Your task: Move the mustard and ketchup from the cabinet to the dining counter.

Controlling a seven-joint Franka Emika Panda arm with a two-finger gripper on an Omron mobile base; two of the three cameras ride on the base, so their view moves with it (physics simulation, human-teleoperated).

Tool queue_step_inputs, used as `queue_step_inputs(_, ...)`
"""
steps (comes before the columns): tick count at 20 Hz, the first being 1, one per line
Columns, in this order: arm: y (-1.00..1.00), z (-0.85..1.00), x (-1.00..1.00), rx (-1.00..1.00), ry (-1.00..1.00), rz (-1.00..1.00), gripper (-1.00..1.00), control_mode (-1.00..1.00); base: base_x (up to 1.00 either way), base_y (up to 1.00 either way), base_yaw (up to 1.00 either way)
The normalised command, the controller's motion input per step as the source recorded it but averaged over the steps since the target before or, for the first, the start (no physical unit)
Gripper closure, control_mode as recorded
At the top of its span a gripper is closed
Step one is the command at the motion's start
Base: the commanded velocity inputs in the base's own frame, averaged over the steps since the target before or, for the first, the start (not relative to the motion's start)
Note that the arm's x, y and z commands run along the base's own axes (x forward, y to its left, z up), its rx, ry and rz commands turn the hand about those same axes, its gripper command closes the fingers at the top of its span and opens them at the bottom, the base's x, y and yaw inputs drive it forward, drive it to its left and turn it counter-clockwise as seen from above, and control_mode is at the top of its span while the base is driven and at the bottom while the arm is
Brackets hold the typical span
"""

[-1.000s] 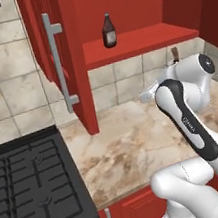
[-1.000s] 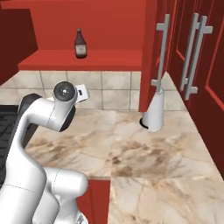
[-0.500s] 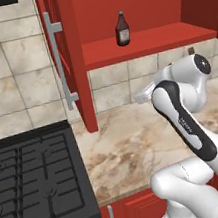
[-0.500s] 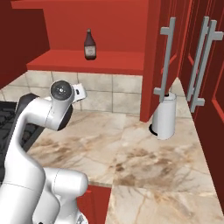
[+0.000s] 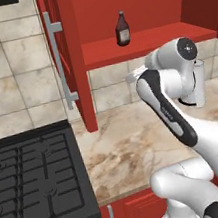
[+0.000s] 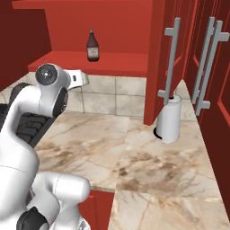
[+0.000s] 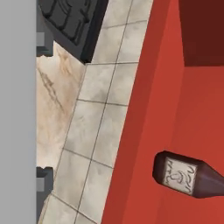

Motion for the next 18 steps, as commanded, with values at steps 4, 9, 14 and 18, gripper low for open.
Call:
queue_step_inputs(4,-0.02,0.9,0.11,0.0,-0.02,-0.43,-1.0,-1.0,0.0,0.0,0.0)
queue_step_inputs(9,-0.2,0.73,0.12,0.02,0.0,-0.38,-1.0,-1.0,0.0,0.0,0.0)
queue_step_inputs(14,-0.58,0.35,0.39,0.19,0.0,-0.05,-1.0,-1.0,0.0,0.0,0.0)
queue_step_inputs(18,-0.47,0.25,0.51,0.23,0.01,0.12,-1.0,-1.0,0.0,0.0,0.0)
